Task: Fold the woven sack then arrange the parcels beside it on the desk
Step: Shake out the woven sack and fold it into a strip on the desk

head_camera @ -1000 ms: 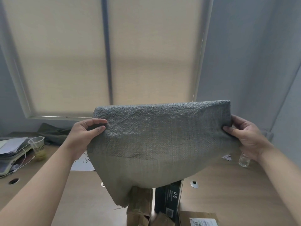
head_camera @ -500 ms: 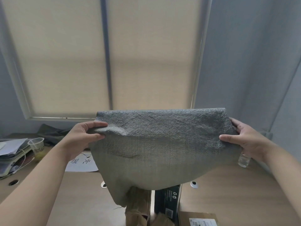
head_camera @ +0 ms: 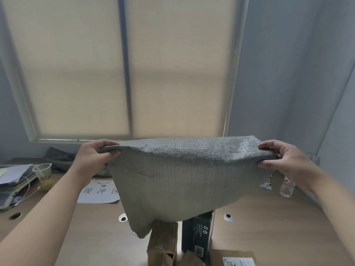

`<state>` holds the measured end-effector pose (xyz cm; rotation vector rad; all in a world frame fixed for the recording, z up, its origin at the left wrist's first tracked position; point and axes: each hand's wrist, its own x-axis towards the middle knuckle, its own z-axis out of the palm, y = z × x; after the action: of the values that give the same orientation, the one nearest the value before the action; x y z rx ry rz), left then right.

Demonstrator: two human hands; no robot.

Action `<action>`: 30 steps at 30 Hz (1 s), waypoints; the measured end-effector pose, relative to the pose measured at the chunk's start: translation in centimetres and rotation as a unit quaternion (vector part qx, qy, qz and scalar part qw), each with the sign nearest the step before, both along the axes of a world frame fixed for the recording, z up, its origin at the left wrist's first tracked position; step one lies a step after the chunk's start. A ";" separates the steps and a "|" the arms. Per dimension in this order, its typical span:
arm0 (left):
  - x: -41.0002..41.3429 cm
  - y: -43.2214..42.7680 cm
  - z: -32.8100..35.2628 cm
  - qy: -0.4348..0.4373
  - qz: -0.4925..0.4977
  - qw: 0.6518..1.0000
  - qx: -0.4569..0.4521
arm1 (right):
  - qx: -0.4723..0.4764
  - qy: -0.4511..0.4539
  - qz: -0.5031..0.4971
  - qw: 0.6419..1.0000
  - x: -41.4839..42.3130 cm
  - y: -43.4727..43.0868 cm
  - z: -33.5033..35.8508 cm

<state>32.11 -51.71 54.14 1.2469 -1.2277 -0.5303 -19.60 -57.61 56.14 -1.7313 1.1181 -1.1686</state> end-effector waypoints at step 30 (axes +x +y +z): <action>-3.2 -1.6 3.3 0.168 0.010 0.976 -0.140 | 0.029 -0.211 0.048 0.976 0.3 1.1 1.3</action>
<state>28.95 -53.30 57.43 0.8864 -0.9636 -0.5102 -19.33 -56.53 57.42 -1.3866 0.7927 -1.3487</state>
